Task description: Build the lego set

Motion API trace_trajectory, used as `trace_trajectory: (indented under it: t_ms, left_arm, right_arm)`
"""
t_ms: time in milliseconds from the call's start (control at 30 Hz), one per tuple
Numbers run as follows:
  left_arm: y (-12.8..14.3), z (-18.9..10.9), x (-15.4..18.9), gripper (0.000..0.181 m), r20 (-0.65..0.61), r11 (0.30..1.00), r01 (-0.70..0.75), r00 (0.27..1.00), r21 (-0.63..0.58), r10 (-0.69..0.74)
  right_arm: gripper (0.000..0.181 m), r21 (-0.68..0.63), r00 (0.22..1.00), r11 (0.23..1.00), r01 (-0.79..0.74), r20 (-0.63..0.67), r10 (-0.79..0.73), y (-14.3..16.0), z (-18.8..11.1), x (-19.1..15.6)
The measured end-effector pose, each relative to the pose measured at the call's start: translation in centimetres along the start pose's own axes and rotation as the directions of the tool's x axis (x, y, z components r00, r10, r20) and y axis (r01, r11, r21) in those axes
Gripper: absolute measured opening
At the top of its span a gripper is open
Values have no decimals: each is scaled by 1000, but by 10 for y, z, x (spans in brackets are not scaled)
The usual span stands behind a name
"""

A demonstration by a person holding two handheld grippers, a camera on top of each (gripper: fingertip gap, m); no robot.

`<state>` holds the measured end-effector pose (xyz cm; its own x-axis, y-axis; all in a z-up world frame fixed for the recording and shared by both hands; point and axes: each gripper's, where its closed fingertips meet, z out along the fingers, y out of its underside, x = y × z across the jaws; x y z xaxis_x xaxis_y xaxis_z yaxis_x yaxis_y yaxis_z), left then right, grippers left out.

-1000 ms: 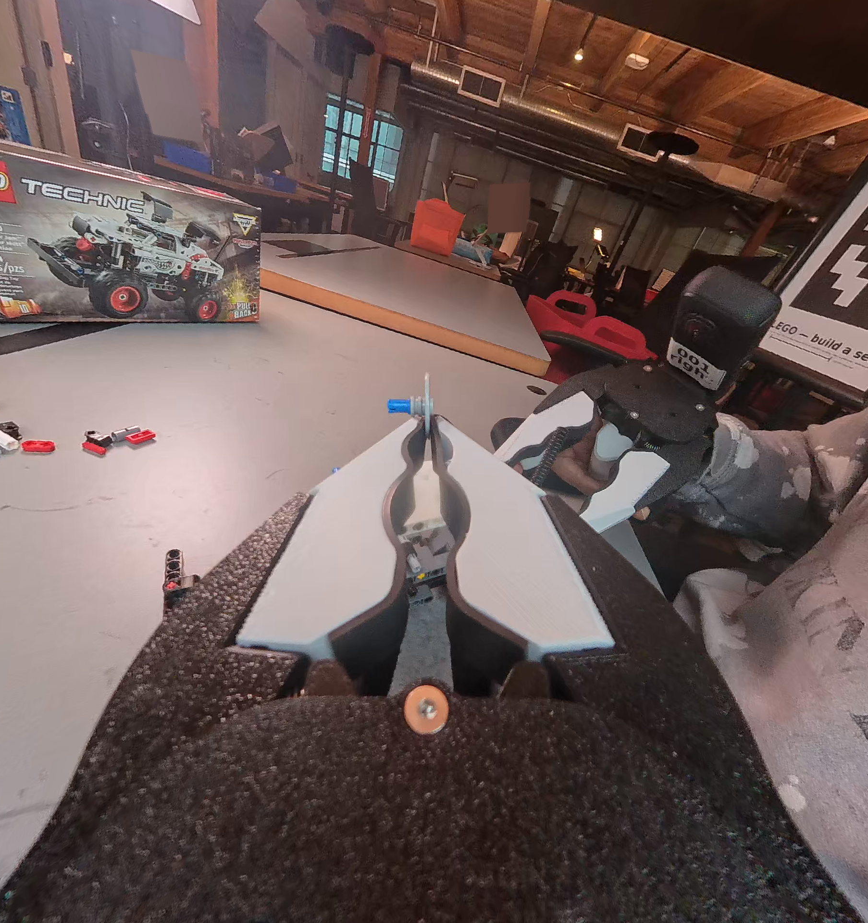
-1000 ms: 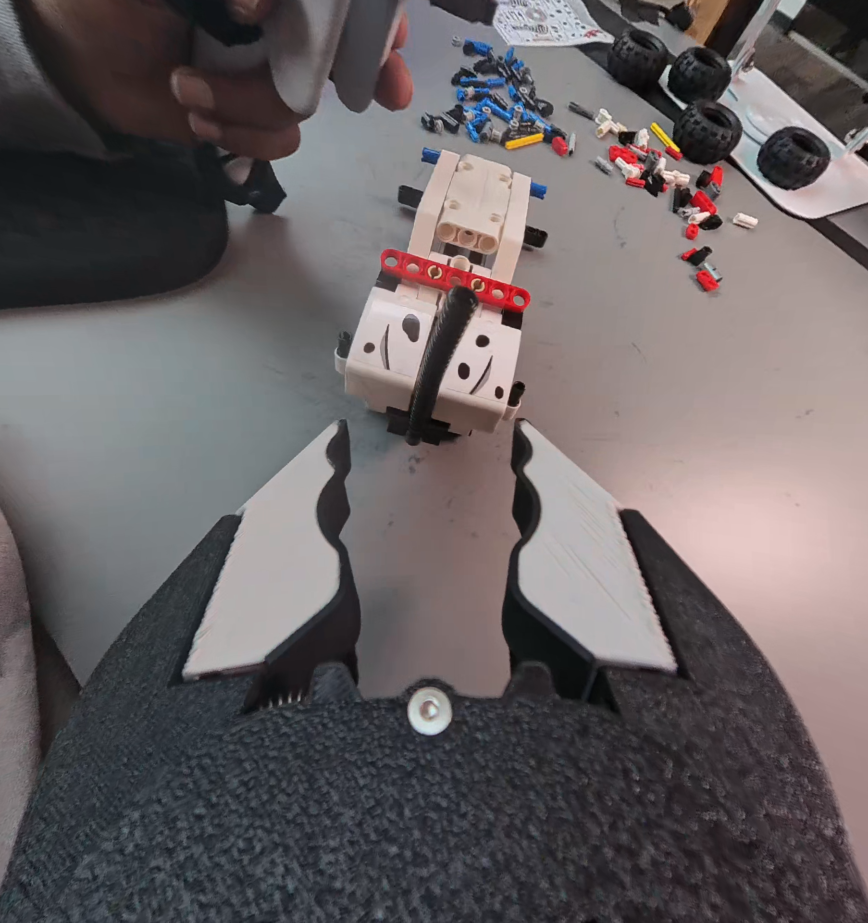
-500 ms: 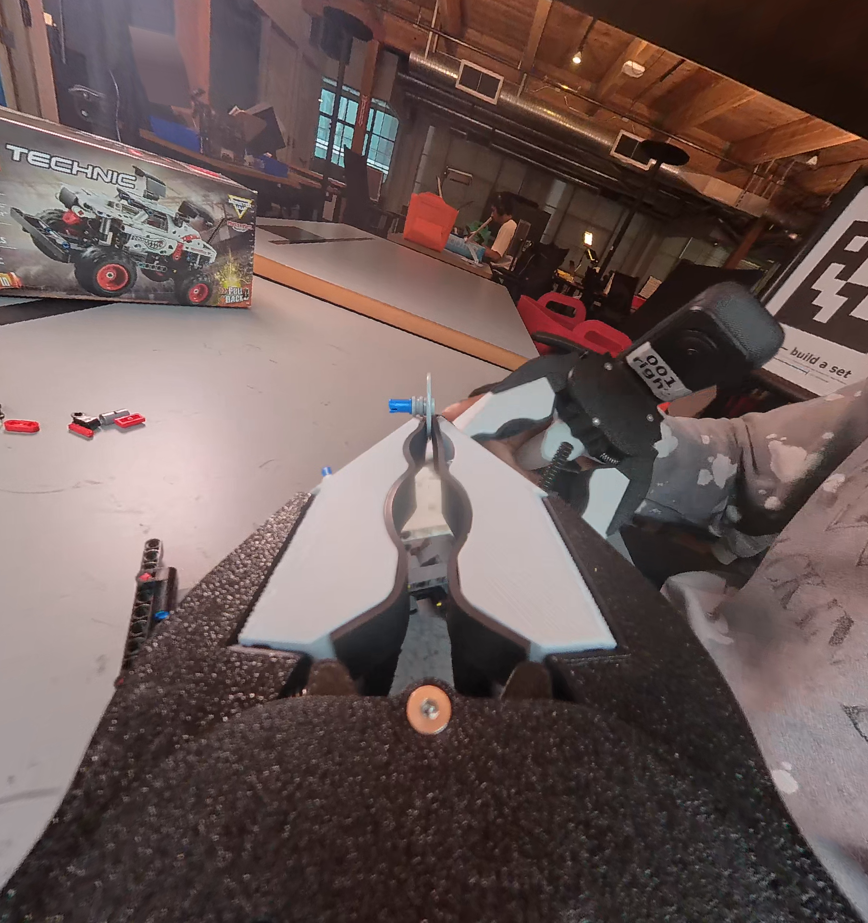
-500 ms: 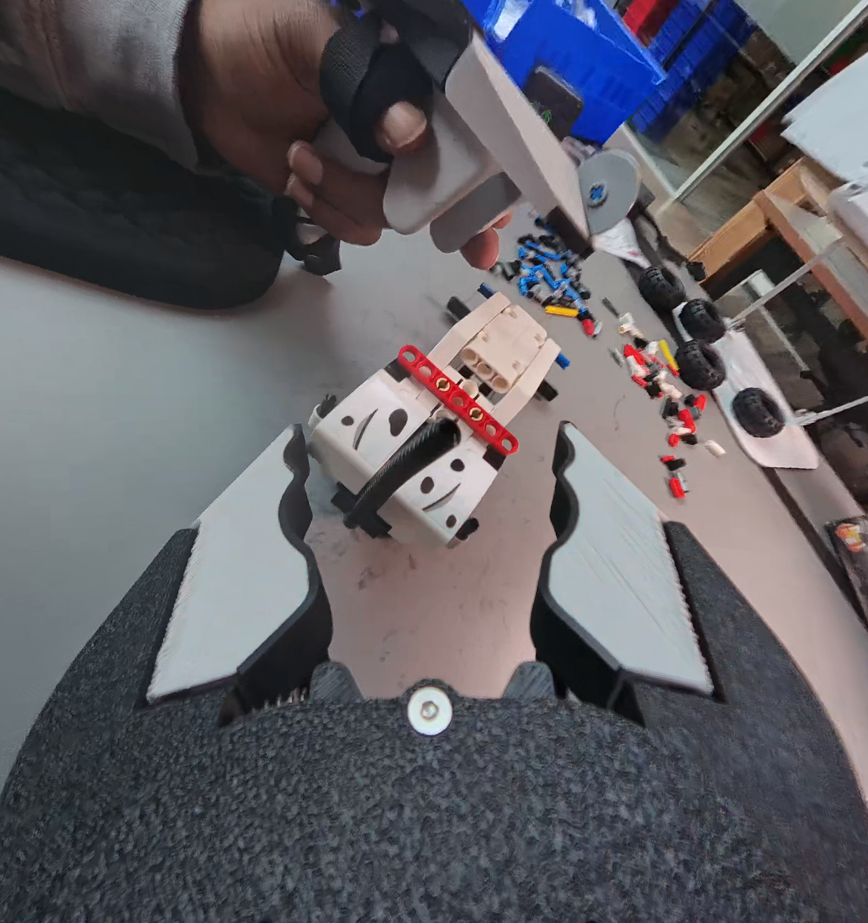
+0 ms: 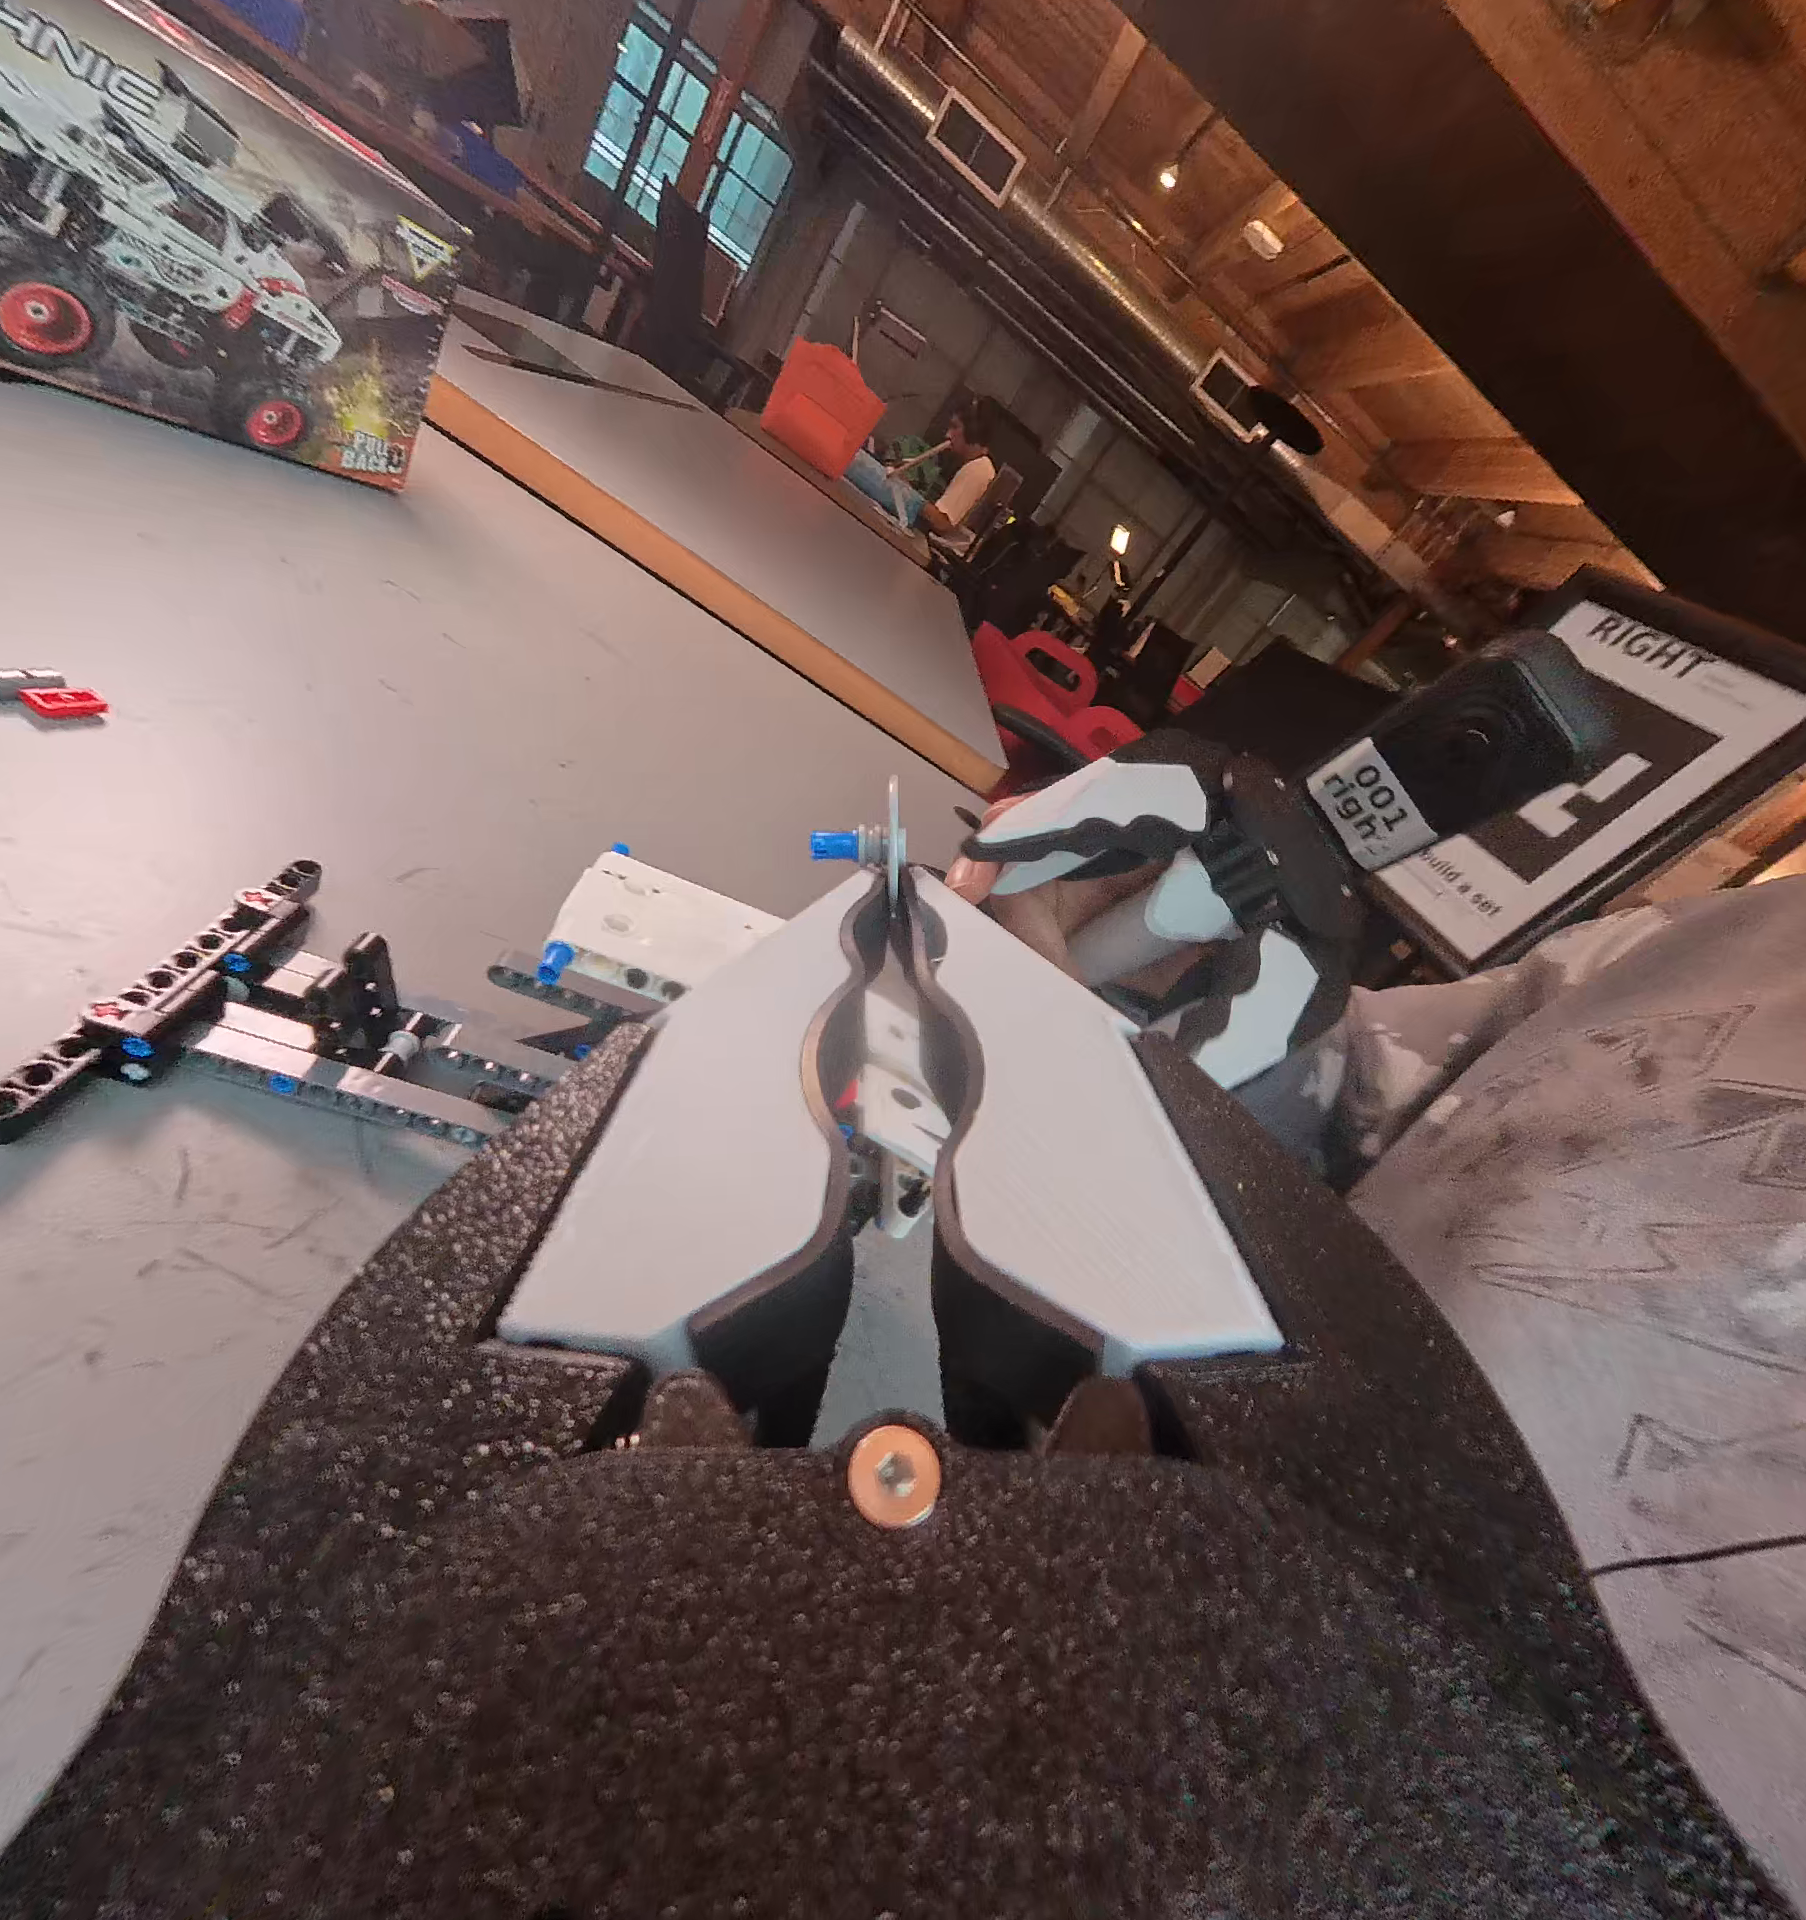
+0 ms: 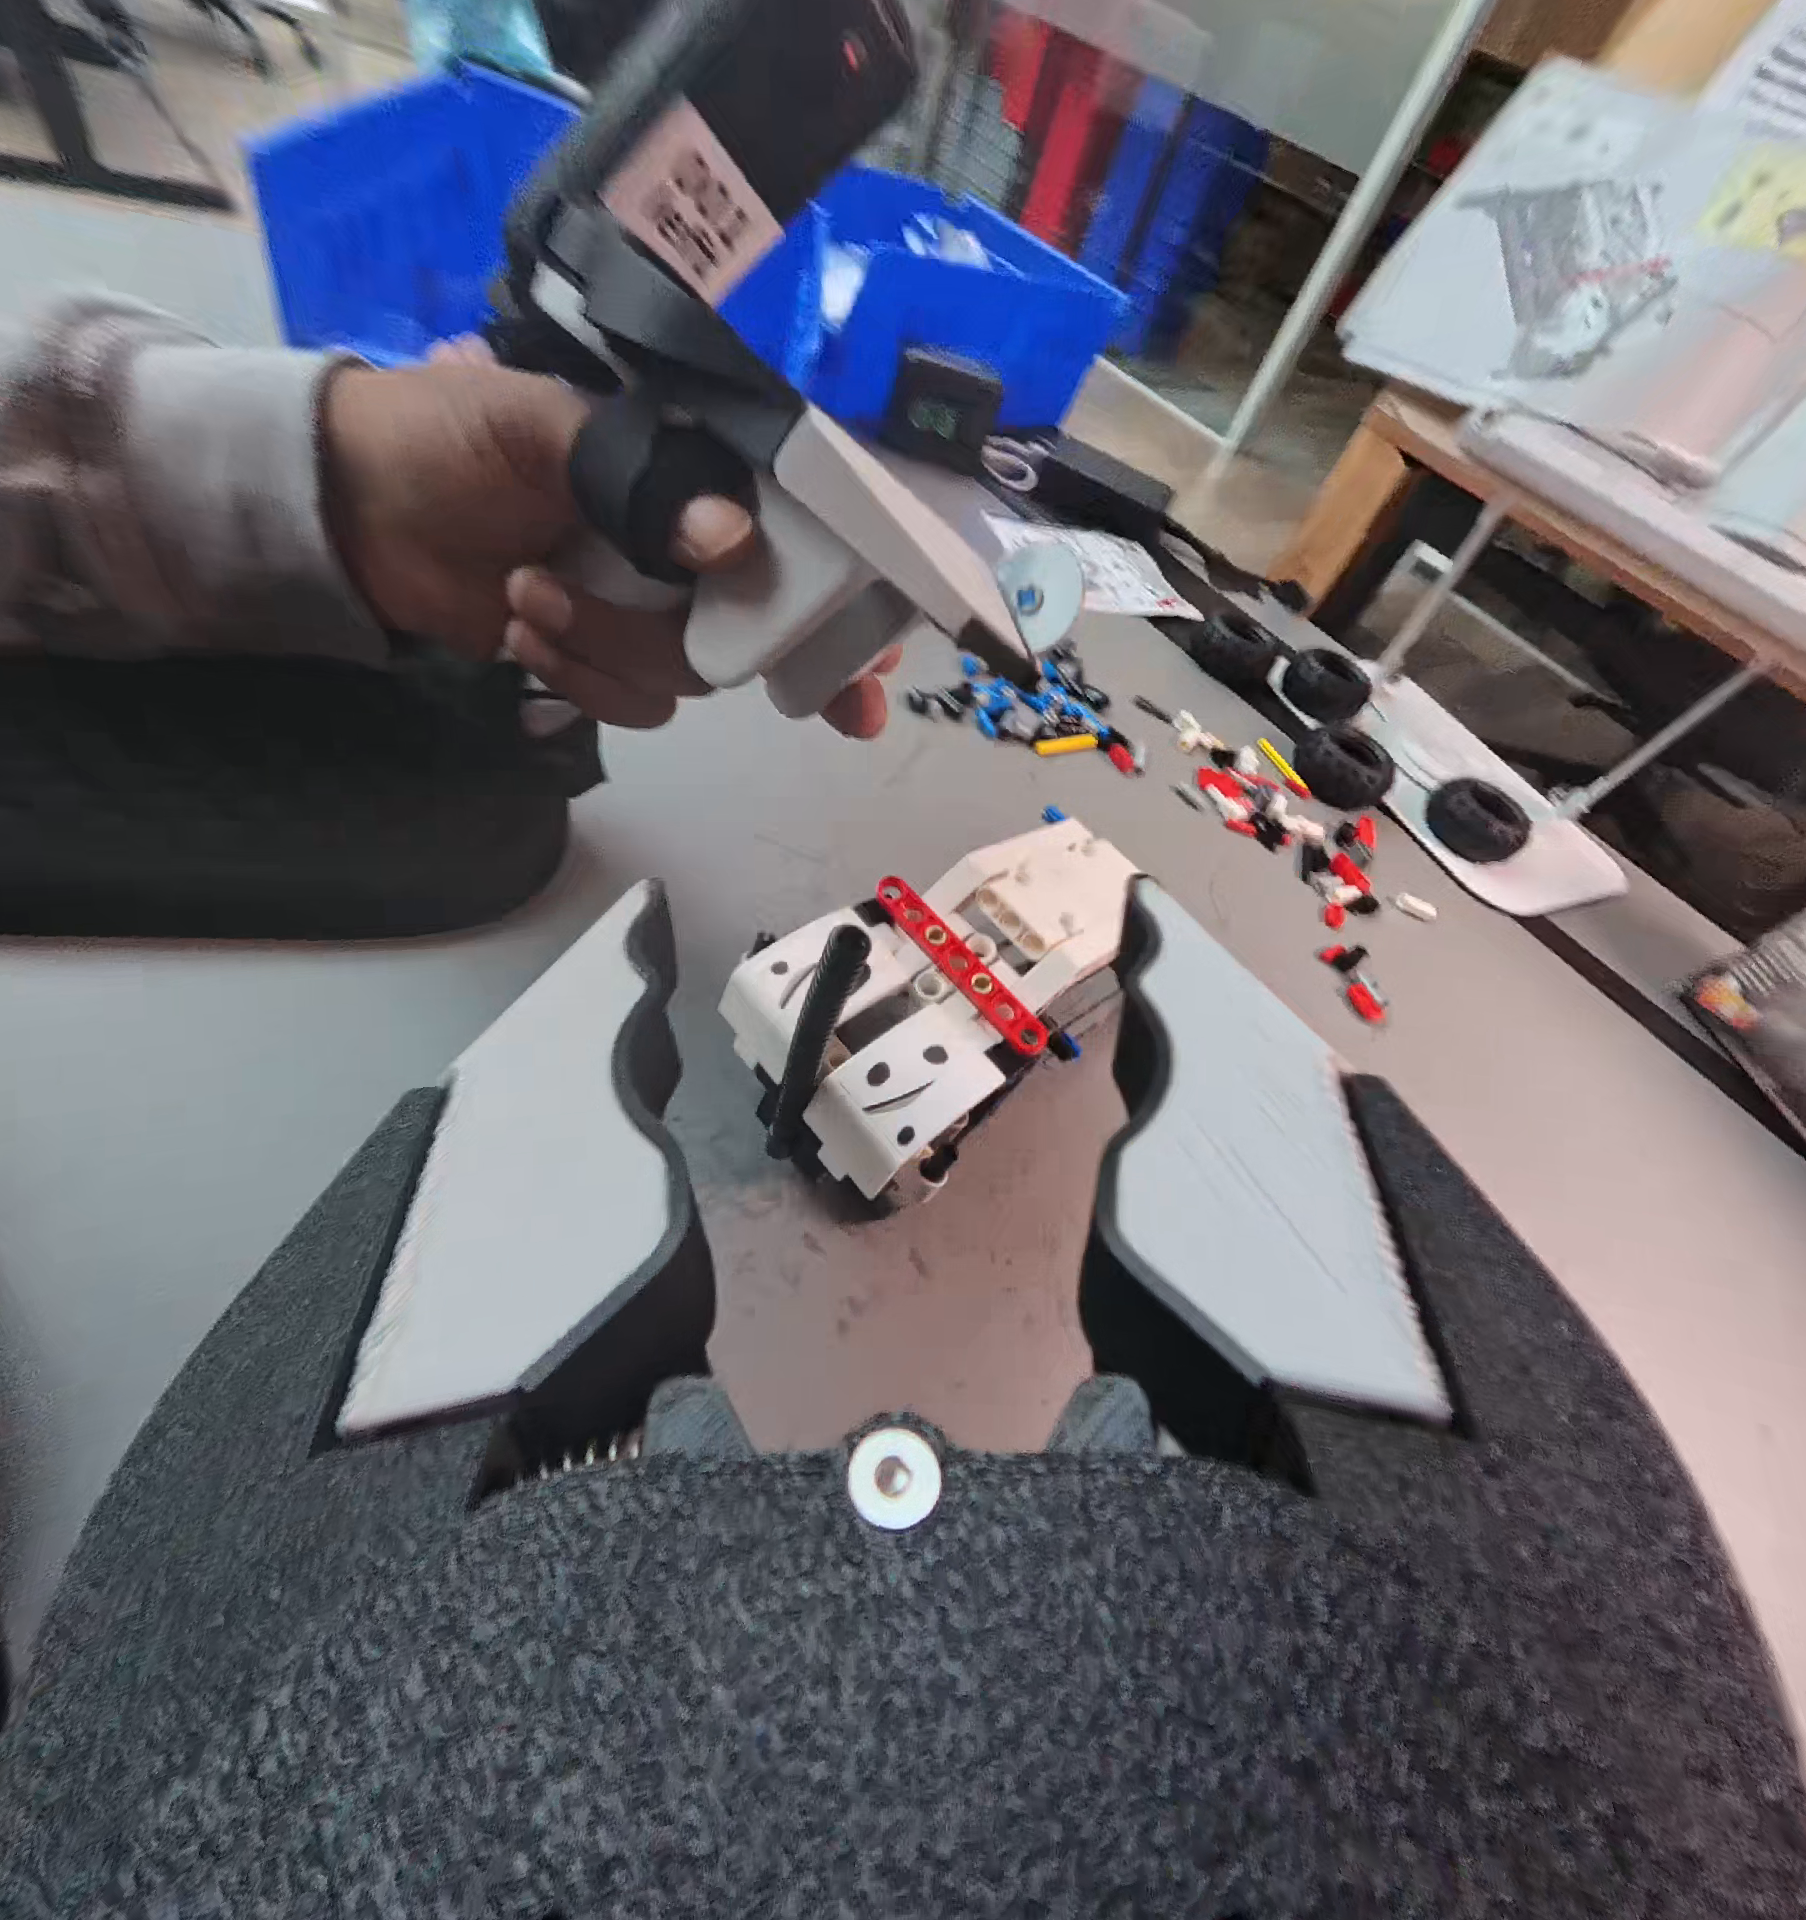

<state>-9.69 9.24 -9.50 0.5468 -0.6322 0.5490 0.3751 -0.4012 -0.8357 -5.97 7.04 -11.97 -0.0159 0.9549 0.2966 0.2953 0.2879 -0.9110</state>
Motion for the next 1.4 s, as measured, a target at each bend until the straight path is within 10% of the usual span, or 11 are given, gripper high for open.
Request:
trace_trajectory:
  t_ms: [100, 333, 900, 1033, 1167, 1400]
  left_arm:
    - [-1, 4, 7, 0, -65, 991, 132, 989, -31, -134]
    - [16, 23, 25, 0, -108, 957, 229, 962, -176, -250]
    - [46, 34, 32, 0, -34, 878, 77, 994, -472, -106]
    - [34, 30, 39, 22, -112, 916, 61, 987, -397, -115]
    - [24, 23, 36, 24, -148, 955, -48, 989, -293, 4]
    - [4, 28, 66, 19, -353, 986, 26, 932, -167, -84]
  right_arm:
    - [46, 99, 981, 985, 139, 122, -151, -27, -24, 9]
    - [45, 84, 716, 738, 670, 187, -672, -31, -14, 30]
    - [28, 112, 341, 419, 901, 413, -844, -2, -2, 11]
    - [24, 127, 575, 664, 737, 401, -713, -7, -5, 16]
    - [24, 189, 822, 958, 213, 496, -281, -24, -18, 14]
    - [24, 260, 776, 919, -297, 626, 74, -55, -32, 16]
